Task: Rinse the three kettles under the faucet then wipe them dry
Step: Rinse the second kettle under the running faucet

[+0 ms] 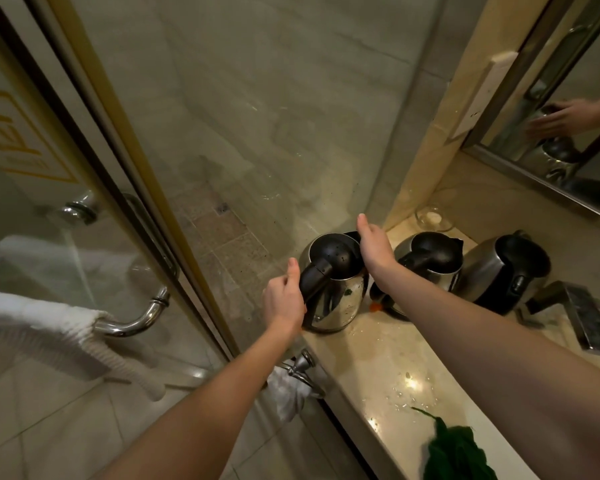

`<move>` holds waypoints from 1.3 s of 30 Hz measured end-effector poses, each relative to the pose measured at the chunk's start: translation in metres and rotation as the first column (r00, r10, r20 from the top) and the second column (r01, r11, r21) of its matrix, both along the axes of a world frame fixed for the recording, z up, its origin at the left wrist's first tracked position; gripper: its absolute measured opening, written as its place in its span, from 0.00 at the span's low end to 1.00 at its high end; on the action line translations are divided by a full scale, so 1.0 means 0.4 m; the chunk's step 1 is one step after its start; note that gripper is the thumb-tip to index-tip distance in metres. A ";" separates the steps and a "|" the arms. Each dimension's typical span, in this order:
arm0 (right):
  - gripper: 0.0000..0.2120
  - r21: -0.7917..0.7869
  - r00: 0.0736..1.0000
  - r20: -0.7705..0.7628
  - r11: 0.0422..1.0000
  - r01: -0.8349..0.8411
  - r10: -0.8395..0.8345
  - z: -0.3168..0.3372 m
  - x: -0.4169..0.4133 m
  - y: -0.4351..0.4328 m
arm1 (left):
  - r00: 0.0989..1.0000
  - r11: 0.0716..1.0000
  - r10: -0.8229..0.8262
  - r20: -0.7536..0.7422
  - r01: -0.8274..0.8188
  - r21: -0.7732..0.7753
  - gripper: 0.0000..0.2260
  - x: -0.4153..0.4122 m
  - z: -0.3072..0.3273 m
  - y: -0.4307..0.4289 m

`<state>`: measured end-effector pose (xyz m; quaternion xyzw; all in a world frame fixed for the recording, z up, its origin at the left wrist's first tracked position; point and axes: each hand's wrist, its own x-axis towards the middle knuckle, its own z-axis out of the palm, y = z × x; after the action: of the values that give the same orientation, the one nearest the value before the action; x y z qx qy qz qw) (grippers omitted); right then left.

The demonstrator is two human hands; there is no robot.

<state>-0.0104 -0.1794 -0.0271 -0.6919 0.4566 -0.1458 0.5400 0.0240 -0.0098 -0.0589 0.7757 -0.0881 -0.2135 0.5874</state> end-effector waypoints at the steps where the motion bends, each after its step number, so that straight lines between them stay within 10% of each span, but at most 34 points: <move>1: 0.26 -0.038 1.000 -0.010 0.999 -0.008 0.008 0.010 -0.010 0.005 | 1.000 1.000 -0.024 -0.003 0.024 0.014 0.28 0.000 0.004 0.003; 14: 0.23 -0.319 0.996 -0.084 0.947 -0.038 0.012 0.142 -0.242 -0.051 | 0.969 0.958 -0.125 0.212 0.062 0.279 0.26 0.019 0.044 0.005; 22: 0.25 -0.502 0.950 -0.285 0.864 -0.038 -0.124 0.145 -0.434 -0.132 | 0.663 0.867 -0.354 0.660 -0.034 0.498 0.20 -0.062 0.149 -0.085; 30: 0.26 -0.542 0.818 -0.544 0.823 -0.171 -0.188 0.124 -0.554 -0.188 | 0.415 0.678 -0.651 0.636 -0.059 0.733 0.24 -0.156 0.141 -0.203; 39: 0.26 -0.497 0.805 -0.573 0.846 -0.192 -0.154 0.059 -0.563 -0.217 | 0.412 0.620 -0.732 0.543 0.071 0.782 0.27 -0.186 0.091 -0.328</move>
<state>-0.2355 -0.2660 -0.0035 -0.8286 0.5358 -0.0375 0.1581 -0.0503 -0.1410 -0.0226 0.8759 -0.4752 0.0197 0.0814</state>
